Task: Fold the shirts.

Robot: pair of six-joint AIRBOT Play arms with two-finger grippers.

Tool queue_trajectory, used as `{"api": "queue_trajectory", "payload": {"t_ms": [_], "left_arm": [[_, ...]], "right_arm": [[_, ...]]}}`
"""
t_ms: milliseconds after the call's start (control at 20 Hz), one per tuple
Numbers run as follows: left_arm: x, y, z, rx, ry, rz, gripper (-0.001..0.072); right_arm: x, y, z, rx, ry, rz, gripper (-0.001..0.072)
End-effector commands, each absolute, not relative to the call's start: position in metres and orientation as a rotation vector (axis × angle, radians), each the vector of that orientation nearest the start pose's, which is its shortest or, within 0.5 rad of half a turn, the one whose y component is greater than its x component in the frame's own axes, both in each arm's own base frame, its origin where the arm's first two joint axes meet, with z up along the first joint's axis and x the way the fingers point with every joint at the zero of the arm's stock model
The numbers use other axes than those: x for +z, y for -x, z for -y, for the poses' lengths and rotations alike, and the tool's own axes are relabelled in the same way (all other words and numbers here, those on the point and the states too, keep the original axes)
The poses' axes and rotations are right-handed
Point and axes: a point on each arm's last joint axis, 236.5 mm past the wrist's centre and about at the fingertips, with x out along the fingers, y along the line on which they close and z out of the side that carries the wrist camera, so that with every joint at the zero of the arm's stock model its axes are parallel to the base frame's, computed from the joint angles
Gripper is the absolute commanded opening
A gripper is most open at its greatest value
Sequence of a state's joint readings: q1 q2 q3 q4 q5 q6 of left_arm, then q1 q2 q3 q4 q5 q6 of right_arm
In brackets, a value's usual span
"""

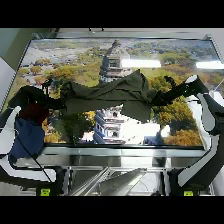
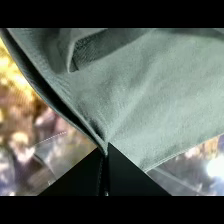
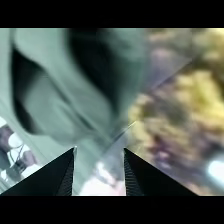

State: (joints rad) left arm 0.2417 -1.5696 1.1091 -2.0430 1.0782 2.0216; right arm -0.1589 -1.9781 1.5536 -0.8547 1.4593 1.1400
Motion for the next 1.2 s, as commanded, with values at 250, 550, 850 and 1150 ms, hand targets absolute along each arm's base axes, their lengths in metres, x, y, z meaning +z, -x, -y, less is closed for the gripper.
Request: {"api": "queue_trajectory", "payload": {"t_ms": [250,550,850,1150], "left_arm": [[-0.094,-0.383,0.006,-0.312,0.304,-1.411,0.002],[-0.05,-0.382,0.048,-0.52,0.418,-1.397,0.002],[0.204,-0.376,0.127,-1.054,0.403,-0.887,0.002],[0.468,-0.27,0.134,-0.875,-0.062,-0.136,0.002]], "right_arm": [[-0.114,-0.4,-0.134,0.749,-0.476,-1.645,0.0165],[-0.034,-0.423,-0.155,0.883,-0.488,-1.402,0.0024],[0.229,-0.412,-0.128,0.861,-0.251,-0.725,0.0024],[0.52,-0.262,-0.099,0.525,0.134,0.105,0.0023]]}}
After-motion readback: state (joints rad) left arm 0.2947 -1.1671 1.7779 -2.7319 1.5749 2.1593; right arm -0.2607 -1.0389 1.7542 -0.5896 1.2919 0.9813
